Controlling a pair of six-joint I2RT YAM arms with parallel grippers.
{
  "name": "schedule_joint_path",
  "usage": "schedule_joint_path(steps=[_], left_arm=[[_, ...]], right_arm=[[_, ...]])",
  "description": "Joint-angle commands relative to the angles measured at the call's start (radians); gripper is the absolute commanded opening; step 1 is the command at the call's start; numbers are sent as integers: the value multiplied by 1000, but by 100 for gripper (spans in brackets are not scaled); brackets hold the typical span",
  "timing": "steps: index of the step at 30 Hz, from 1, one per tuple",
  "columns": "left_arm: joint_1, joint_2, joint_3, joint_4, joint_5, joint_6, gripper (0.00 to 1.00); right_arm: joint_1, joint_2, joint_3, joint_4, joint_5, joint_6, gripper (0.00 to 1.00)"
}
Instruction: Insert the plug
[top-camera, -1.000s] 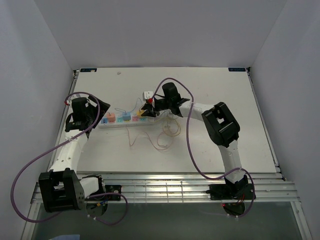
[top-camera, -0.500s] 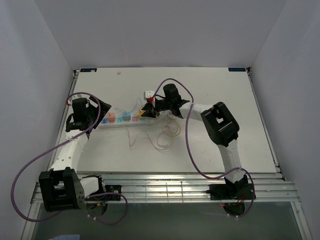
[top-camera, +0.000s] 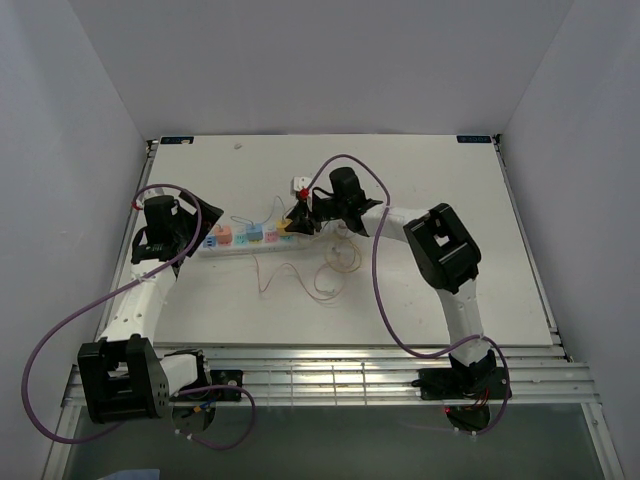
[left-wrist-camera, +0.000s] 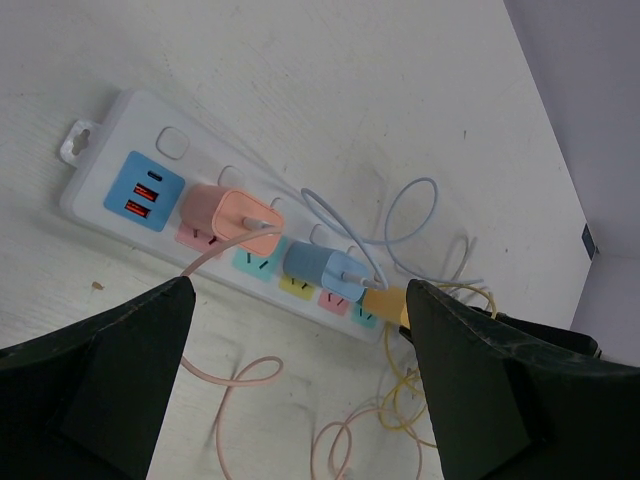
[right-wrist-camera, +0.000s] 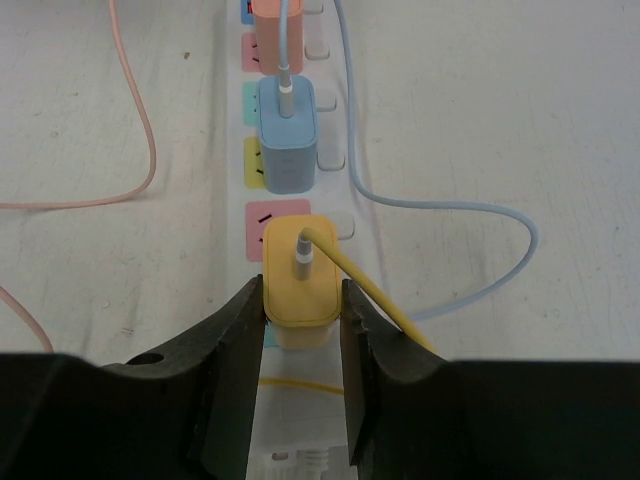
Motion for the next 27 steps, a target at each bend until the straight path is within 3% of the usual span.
schedule_joint_path(steps=[1, 8, 18, 27], left_arm=[[6, -21, 3, 20, 23, 12, 98], [6, -15, -9, 36, 40, 13, 98], [6, -35, -18, 42, 56, 18, 98], [6, -39, -24, 48, 66, 20, 98]], right_arm=[[-5, -32, -58, -105, 95, 71, 8], [18, -112, -196, -38, 205, 122, 8], [101, -98, -238, -62, 363, 143, 8], [109, -97, -366, 31, 397, 209, 8]])
